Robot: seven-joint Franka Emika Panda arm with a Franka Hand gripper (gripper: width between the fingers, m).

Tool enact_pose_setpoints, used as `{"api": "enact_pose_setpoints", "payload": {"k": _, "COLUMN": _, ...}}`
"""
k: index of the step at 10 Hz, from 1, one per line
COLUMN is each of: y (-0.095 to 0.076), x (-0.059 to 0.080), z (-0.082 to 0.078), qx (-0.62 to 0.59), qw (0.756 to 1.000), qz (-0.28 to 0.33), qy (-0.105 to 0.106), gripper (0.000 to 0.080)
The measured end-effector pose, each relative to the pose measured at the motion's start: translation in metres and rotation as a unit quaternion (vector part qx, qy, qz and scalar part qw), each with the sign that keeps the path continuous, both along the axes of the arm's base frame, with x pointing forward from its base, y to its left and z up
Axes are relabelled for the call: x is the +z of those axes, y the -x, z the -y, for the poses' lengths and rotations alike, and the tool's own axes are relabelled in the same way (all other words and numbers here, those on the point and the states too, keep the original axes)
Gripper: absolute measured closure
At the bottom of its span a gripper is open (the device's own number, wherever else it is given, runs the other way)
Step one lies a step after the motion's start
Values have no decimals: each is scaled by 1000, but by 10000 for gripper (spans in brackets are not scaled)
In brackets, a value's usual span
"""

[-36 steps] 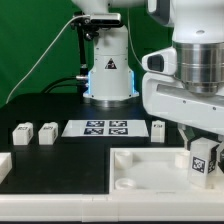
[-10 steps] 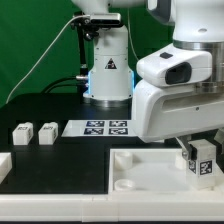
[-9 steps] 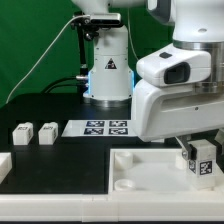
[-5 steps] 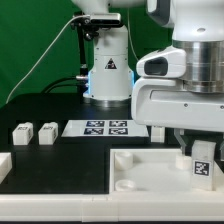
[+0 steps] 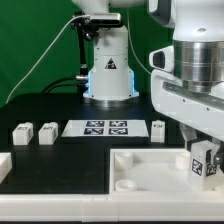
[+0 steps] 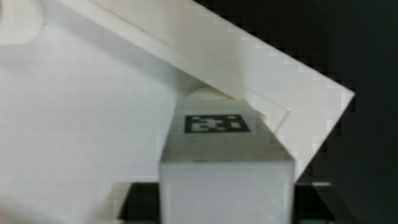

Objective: Assemble one leg

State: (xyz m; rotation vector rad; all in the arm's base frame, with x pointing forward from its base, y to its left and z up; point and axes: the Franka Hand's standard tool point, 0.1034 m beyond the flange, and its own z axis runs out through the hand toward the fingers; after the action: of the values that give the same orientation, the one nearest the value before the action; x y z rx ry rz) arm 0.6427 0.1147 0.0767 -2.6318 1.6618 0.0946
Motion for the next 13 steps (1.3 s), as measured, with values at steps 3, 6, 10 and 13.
{"api": "enact_pose_setpoints", "payload": {"k": 3, "y": 0, "x": 0, "z": 1, "qx": -110, "qw": 994, "qz": -7, "qy": -5, "gripper": 506}}
{"api": "enact_pose_setpoints", "payload": {"k": 6, "y": 0, "x": -1, "z": 0, "qx": -72, "qw": 997, "qz": -6, "qy": -7, "gripper": 283}}
{"api": "enact_pose_setpoints", "payload": {"k": 10, "y": 1, "x": -4, "z": -5, "qx": 179, "qw": 984, "qz": 8, "qy": -15, "gripper": 158}}
{"api": "enact_pose_setpoints", "payload": {"k": 13, "y": 2, "x": -6, "z": -6, "qx": 376, "qw": 926, "qz": 17, "qy": -20, "gripper": 150}}
